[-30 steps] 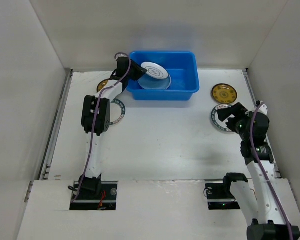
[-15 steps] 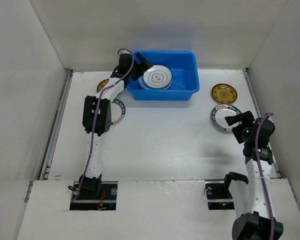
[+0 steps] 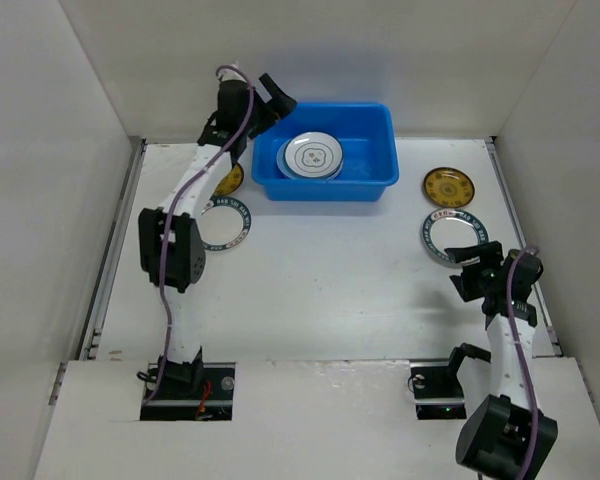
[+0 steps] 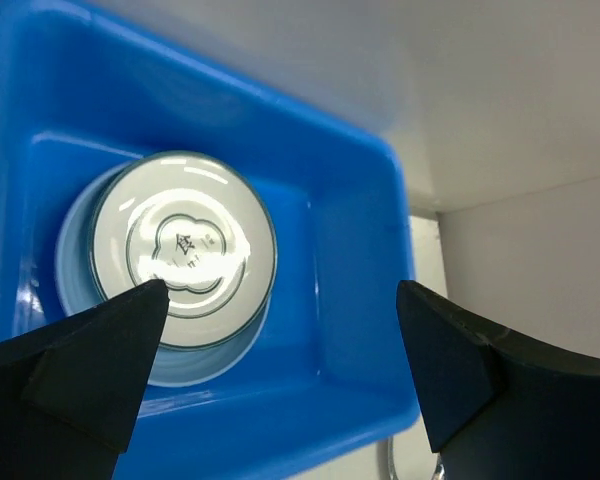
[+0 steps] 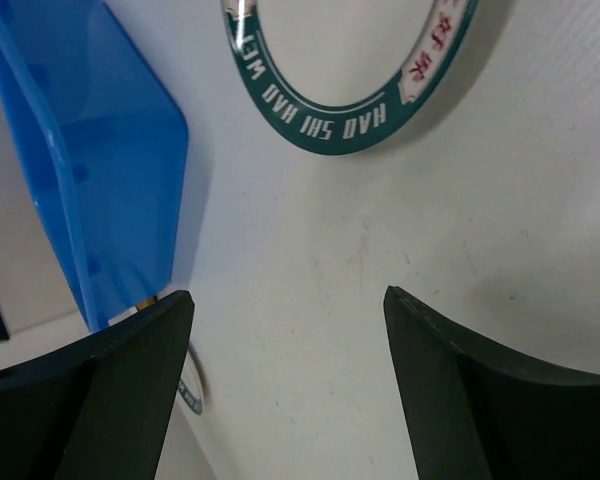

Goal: Place the plates into the plastic bin on the countertop

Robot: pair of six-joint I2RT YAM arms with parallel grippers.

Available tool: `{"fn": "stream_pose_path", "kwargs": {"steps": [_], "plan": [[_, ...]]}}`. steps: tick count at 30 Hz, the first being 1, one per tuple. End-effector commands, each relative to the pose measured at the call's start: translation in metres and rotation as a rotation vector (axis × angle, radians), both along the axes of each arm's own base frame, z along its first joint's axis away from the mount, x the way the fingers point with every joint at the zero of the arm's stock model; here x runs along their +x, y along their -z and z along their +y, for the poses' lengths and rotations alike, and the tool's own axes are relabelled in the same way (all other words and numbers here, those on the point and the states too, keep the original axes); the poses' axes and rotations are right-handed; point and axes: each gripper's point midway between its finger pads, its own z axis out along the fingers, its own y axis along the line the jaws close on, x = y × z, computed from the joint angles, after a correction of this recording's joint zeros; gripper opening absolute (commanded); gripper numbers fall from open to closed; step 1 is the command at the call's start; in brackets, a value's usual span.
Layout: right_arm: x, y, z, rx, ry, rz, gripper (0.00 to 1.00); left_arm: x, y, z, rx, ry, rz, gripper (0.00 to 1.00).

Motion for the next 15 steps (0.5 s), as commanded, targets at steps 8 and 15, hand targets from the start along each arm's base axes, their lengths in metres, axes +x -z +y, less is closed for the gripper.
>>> {"fn": "stream_pose_path", "kwargs": {"steps": [8,15], "plan": [[0.025,0.020,-0.027,0.147,0.213,-0.040,0.80,-0.084,-0.036,0.128,0.105,-0.285,-0.071,1.00],[0.036,0.033,-0.049,0.151,0.304,-0.013,0.78,-0.162,0.025,0.169,0.128,-0.453,0.042,1.00]]}}
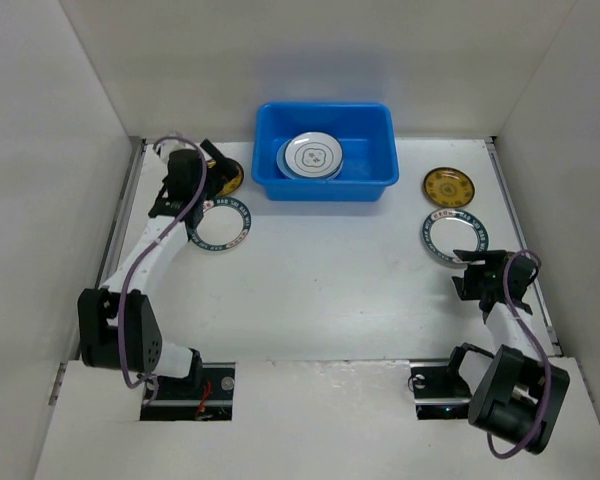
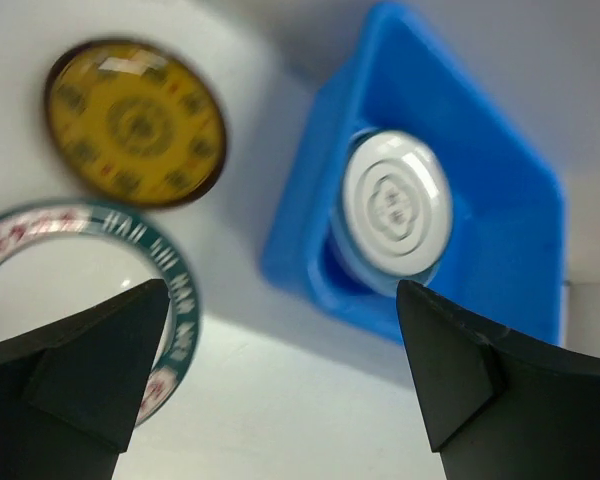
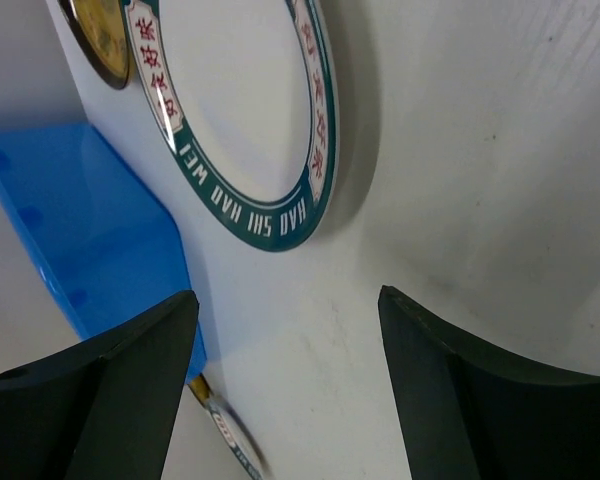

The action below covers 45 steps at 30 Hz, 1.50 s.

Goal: Place the plates into the plastic bin on the countertop

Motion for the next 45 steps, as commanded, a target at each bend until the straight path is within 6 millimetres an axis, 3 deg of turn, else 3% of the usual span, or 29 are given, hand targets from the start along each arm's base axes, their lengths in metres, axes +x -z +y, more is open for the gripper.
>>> {"fn": "stream_pose_path", "kwargs": {"steps": [1,6,15,18,21,25,26,28,31,36,41,43,45], "plan": [[0.020,-0.014,-0.020,-0.005,0.092,-0.068,0.78,-0.031,0.000,0.020,0.002,-0.100,-0.025,1.00],[0.033,0.000,-0.029,0.019,0.116,-0.042,0.76,-0.064,0.029,0.032,0.002,-0.125,0.038,1.00],[0.048,0.024,-0.043,0.040,0.170,-0.021,0.64,-0.095,0.043,0.043,-0.017,-0.155,0.061,1.00],[0.054,0.032,-0.043,0.066,0.176,-0.014,0.51,-0.103,0.048,0.050,-0.019,-0.174,0.069,1.00],[0.057,0.032,-0.043,0.090,0.192,-0.029,0.30,-0.107,0.050,0.058,-0.022,-0.195,0.069,1.00],[0.058,0.022,-0.034,0.098,0.173,-0.054,0.02,-0.109,0.052,0.061,-0.025,-0.202,0.072,1.00],[0.057,0.017,-0.029,0.103,0.166,-0.063,0.00,-0.108,0.053,0.061,-0.025,-0.202,0.073,1.00],[0.057,-0.001,-0.016,0.103,0.133,-0.094,0.00,-0.108,0.055,0.060,-0.030,-0.203,0.080,1.00],[0.059,-0.044,0.013,0.077,0.042,-0.151,0.00,-0.107,0.060,0.059,-0.031,-0.203,0.095,1.00],[0.071,-0.144,0.055,-0.028,-0.123,-0.294,0.00,-0.102,0.072,0.051,-0.031,-0.185,0.135,1.00],[0.115,-0.229,0.093,-0.119,-0.322,-0.428,0.00,-0.097,0.077,0.035,-0.034,-0.123,0.163,1.00],[0.141,-0.251,0.117,-0.170,-0.415,-0.460,0.00,-0.098,0.078,0.032,-0.038,-0.106,0.169,1.00],[0.166,-0.260,0.145,-0.211,-0.515,-0.465,0.00,-0.102,0.084,0.029,-0.045,-0.088,0.187,1.00]]}}
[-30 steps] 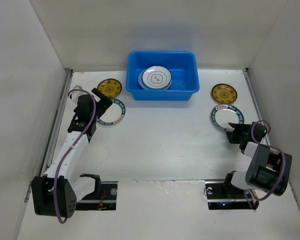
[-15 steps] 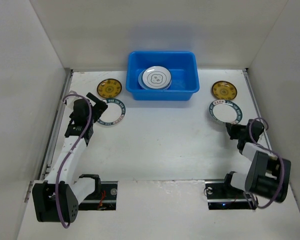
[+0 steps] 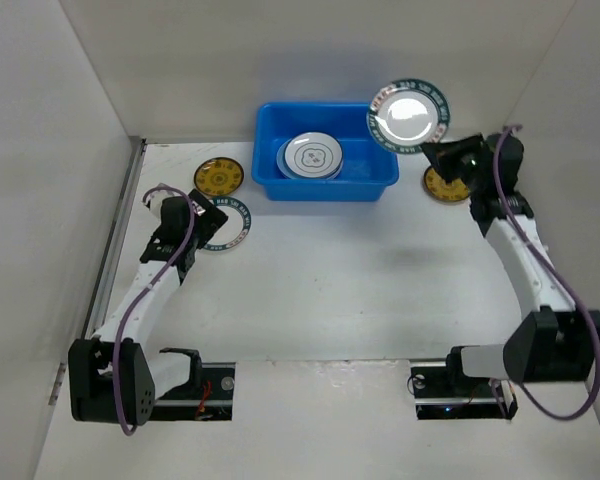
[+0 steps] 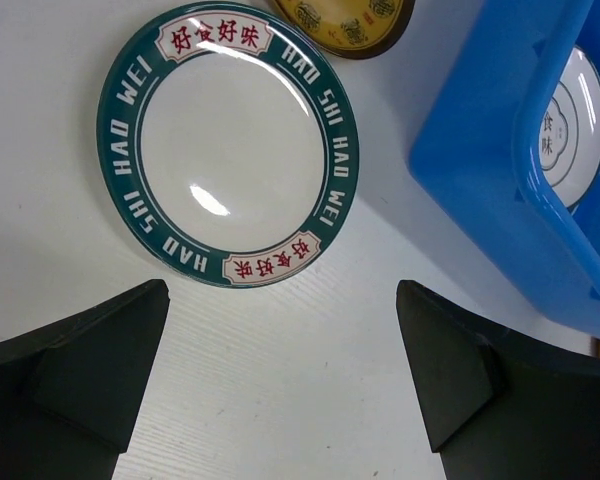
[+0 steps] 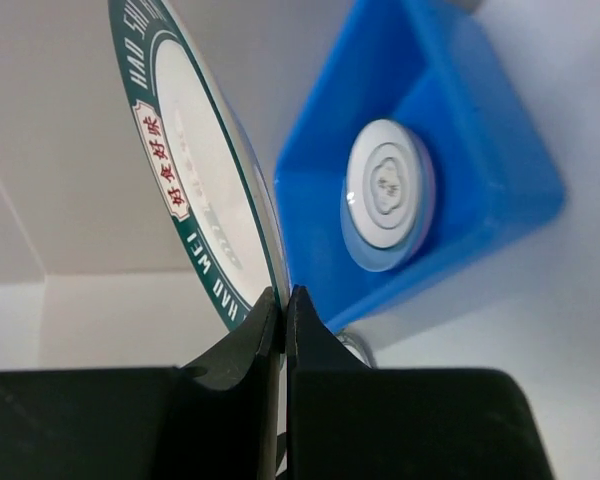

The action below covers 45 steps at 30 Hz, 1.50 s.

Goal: Place the plates into the plastic bin on the countertop

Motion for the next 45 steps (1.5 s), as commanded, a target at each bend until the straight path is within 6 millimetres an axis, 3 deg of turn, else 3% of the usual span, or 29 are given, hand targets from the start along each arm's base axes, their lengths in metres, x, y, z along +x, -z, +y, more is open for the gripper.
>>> {"fn": "stream_pose_path", "kwargs": {"steps": [1,5,8,12,18,22,25,29,32,39,45], "plan": [[0.035,-0.012,0.052,-0.121,-0.180,-0.015,0.00,0.000,-0.008,-0.006,-0.029,0.029,-0.022,1.00],[0.089,0.007,0.108,-0.257,-0.313,0.020,0.00,-0.016,-0.002,-0.006,-0.046,0.036,0.000,1.00],[0.123,0.030,0.134,-0.348,-0.345,0.034,0.00,-0.030,0.000,-0.005,-0.047,0.035,-0.002,1.00],[0.160,0.068,0.150,-0.400,-0.361,0.071,0.00,-0.047,0.000,0.004,-0.040,0.016,0.003,1.00],[0.183,0.119,0.160,-0.433,-0.387,0.139,0.01,-0.068,0.007,0.015,-0.045,-0.019,0.024,1.00],[0.186,0.141,0.165,-0.451,-0.406,0.171,0.04,-0.074,0.014,0.015,-0.053,-0.028,0.035,1.00],[0.185,0.149,0.172,-0.468,-0.430,0.179,0.14,-0.076,0.018,0.015,-0.054,-0.029,0.044,1.00],[0.176,0.154,0.184,-0.530,-0.480,0.176,0.49,-0.074,0.021,0.014,-0.065,-0.026,0.047,1.00],[0.168,0.155,0.187,-0.606,-0.499,0.180,0.69,-0.072,0.026,0.012,-0.078,-0.017,0.060,1.00],[0.144,0.145,0.173,-0.800,-0.499,0.198,0.83,-0.064,0.033,0.006,-0.116,-0.006,0.065,1.00],[0.110,0.112,0.143,-0.909,-0.443,0.177,0.85,-0.051,0.040,0.004,-0.187,-0.014,0.048,1.00]]}}
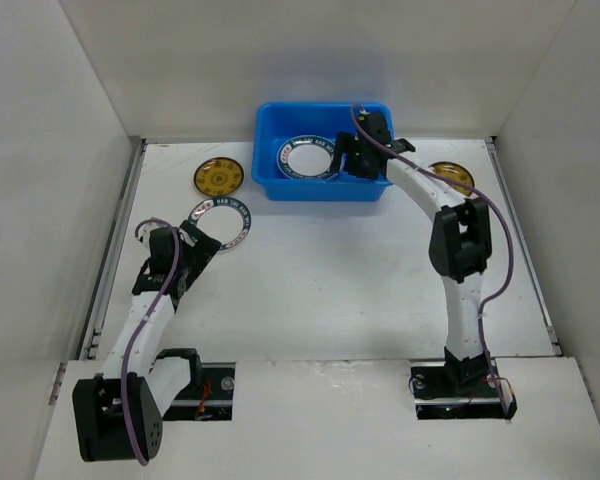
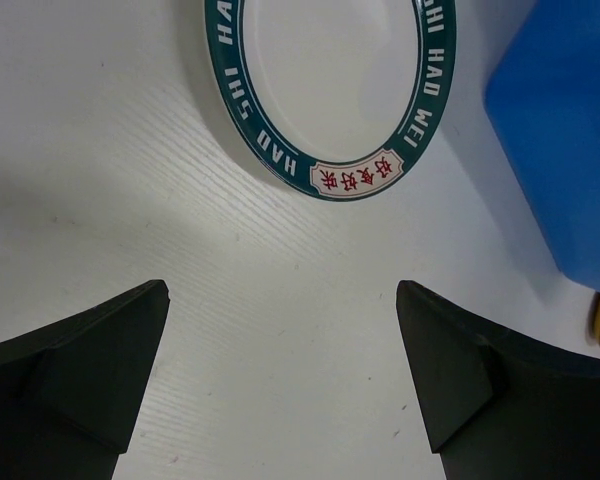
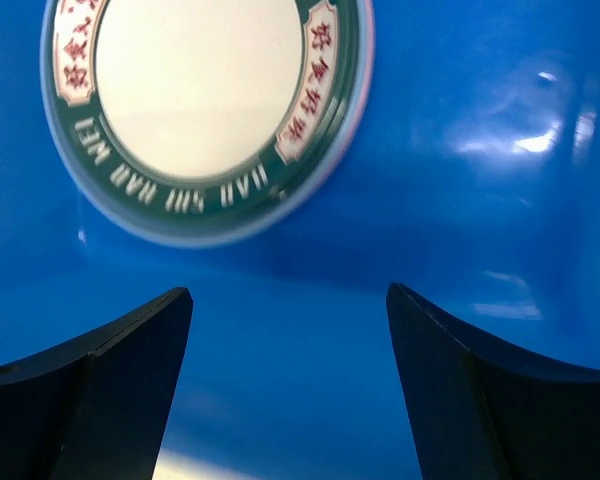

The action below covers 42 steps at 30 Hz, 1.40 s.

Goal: Place the plates into the plastic bin on the countertop

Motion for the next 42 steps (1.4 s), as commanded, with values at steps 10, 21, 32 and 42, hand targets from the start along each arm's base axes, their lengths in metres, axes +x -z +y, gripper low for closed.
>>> {"fn": "stream_pose_path", "kwargs": {"steps": [10,21,32,42], "plan": [[-0.094,-0.132,-0.081,0.114,0.088,-0.312,0.85,0.040,0.019,0.008,-0.164,-0.102,-0.087,0.96],[-0.171,-0.129,-0.109,0.192,0.138,-0.339,0.85,0.072,0.043,0.021,-0.241,-0.236,-0.144,0.69],[-0.201,-0.118,-0.111,0.333,0.143,-0.345,0.84,0.082,0.078,0.023,-0.305,-0.295,-0.077,0.14],[-0.203,-0.113,-0.110,0.332,0.137,-0.333,0.84,0.072,-0.028,0.035,-0.269,-0.321,-0.257,0.02]]}}
